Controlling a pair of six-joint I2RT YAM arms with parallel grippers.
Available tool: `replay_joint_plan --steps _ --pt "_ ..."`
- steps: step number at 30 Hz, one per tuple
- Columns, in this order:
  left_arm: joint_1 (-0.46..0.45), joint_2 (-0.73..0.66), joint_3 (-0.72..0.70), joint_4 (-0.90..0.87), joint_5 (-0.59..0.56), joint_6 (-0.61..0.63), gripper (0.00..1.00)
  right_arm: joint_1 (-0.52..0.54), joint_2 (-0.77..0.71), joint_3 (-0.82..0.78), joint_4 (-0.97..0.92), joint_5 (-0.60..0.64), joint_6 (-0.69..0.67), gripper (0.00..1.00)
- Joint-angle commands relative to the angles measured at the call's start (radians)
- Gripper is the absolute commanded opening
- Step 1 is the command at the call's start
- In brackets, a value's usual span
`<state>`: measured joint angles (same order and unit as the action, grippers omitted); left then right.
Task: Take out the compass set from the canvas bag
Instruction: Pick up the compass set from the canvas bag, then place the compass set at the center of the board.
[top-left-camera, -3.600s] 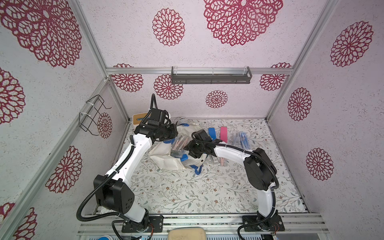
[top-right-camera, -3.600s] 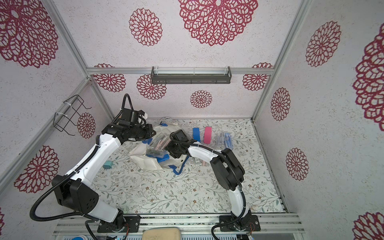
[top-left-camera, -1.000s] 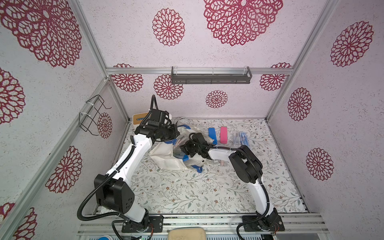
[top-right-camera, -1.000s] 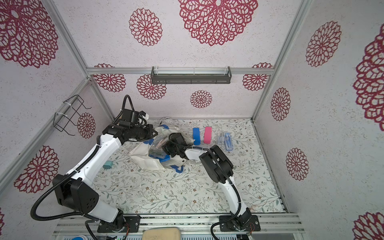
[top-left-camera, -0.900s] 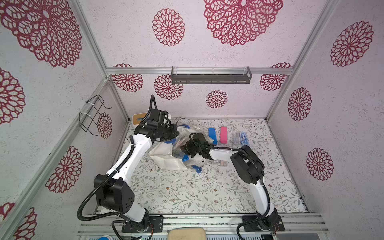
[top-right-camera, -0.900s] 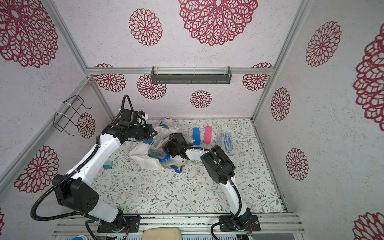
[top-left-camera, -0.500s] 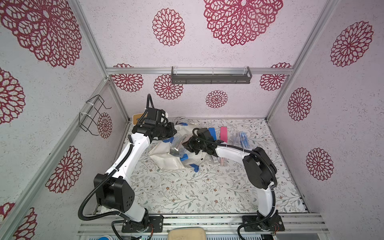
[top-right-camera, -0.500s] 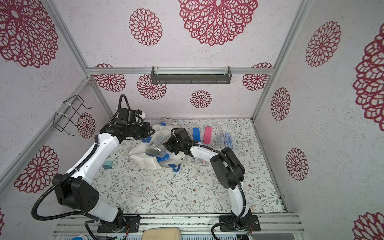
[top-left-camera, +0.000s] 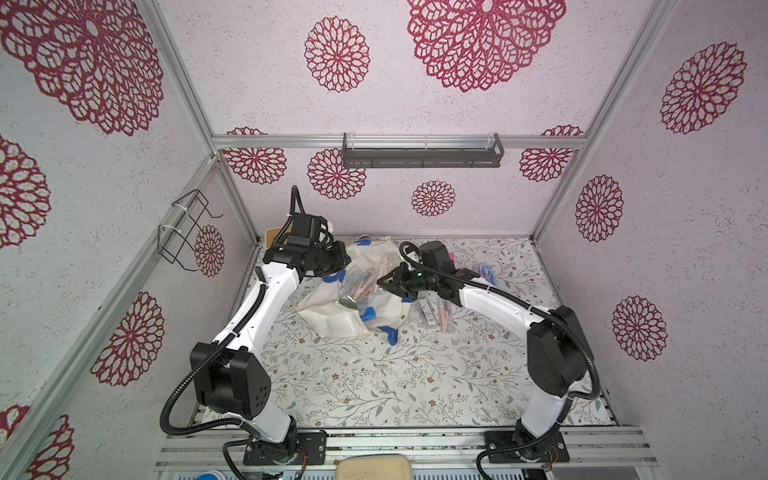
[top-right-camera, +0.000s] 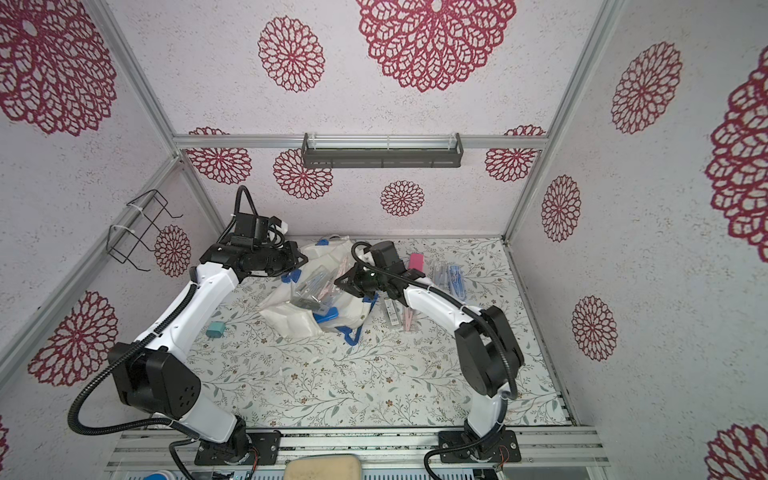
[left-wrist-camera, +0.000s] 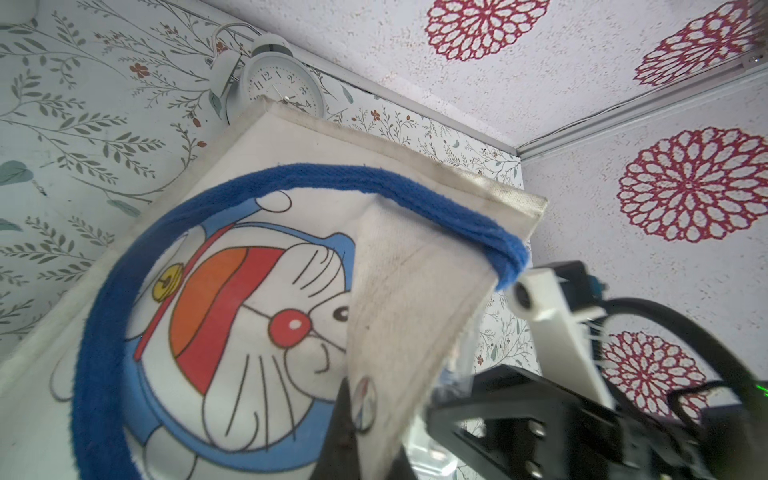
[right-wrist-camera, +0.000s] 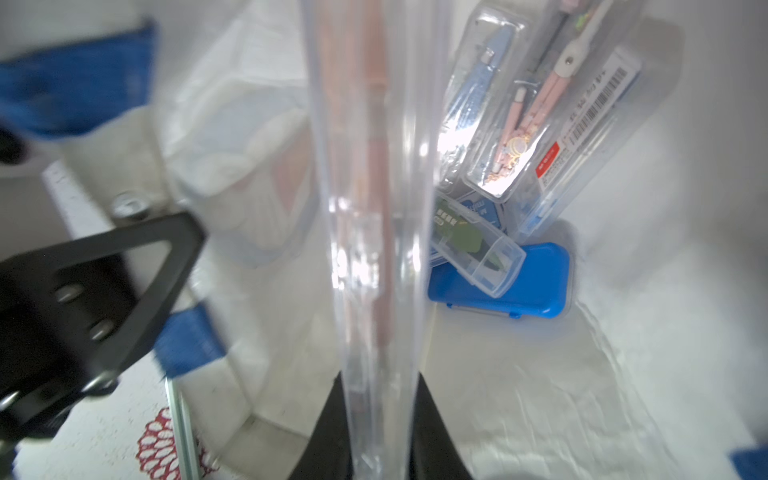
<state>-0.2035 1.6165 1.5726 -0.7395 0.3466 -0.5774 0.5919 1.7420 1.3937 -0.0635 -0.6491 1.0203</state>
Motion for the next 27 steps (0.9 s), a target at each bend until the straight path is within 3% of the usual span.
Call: replay_joint_plan --steps 1,6,10,15,19,27 --pt "0.013 0.006 0.031 0.043 -0.005 -0.002 0.00 -0.058 -0.113 -0.012 -0.034 -0.137 -0.157 0.07" --pt "0.021 0.006 0.030 0.045 -0.002 -0.002 0.00 -0.183 -0.225 -0.075 -0.163 -0.181 -0.270 0.07" --pt "0.023 0.003 0.024 0.047 0.007 0.001 0.00 -0.346 -0.299 -0.160 -0.305 -0.171 -0.386 0.08" --pt "0.025 0.002 0.028 0.046 0.016 0.004 0.00 -0.510 -0.234 -0.226 -0.571 -0.099 -0.613 0.08" --pt "0.025 0.008 0.039 0.045 0.021 0.007 0.00 -0.526 -0.073 -0.211 -0.732 0.036 -0.739 0.07" --pt "0.024 0.011 0.044 0.042 0.029 0.002 0.00 -0.524 0.082 -0.140 -0.750 0.114 -0.794 0.08"
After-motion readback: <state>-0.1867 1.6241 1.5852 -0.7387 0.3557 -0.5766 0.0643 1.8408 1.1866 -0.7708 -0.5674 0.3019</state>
